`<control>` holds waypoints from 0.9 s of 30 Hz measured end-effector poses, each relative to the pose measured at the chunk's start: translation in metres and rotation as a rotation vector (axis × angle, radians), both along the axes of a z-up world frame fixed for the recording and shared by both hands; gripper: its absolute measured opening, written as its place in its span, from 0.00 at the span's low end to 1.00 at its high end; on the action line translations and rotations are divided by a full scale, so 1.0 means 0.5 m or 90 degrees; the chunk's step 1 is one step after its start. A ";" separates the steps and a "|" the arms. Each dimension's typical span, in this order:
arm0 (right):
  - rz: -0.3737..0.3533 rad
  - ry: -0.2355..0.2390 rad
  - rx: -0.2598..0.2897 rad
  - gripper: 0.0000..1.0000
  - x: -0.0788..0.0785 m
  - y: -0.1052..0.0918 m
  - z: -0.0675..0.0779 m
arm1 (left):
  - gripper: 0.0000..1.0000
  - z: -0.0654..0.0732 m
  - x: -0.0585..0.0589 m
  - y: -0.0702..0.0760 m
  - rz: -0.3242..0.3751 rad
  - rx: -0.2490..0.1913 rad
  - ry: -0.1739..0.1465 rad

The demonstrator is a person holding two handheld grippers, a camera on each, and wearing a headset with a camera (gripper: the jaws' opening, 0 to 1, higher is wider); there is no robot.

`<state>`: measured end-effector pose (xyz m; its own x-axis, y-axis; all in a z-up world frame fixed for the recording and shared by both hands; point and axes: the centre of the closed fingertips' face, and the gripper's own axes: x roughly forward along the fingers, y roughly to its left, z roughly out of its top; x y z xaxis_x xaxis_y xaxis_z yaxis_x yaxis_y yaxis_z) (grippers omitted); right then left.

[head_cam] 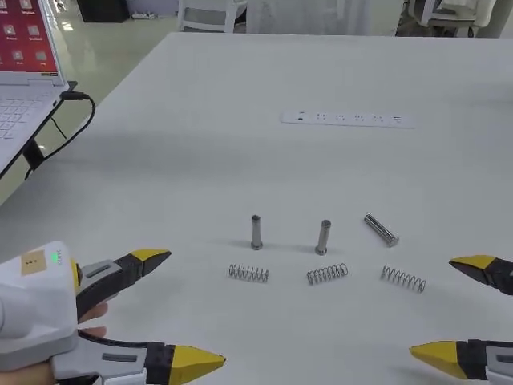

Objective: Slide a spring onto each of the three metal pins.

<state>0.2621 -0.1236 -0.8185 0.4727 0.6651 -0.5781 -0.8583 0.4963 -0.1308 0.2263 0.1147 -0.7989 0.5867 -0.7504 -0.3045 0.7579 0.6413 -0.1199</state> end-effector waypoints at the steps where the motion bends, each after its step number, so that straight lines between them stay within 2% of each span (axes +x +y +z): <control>1: 0.000 0.000 0.000 0.74 0.000 0.000 0.000 | 0.96 0.000 0.000 0.000 0.000 0.001 0.000; 15: 0.001 0.004 -0.001 0.74 -0.013 0.020 0.014 | 0.95 -0.001 0.001 0.000 -0.003 -0.001 0.001; 27: 0.000 -0.006 -0.004 0.73 0.000 0.021 0.030 | 0.95 0.004 0.002 -0.003 -0.003 -0.001 -0.005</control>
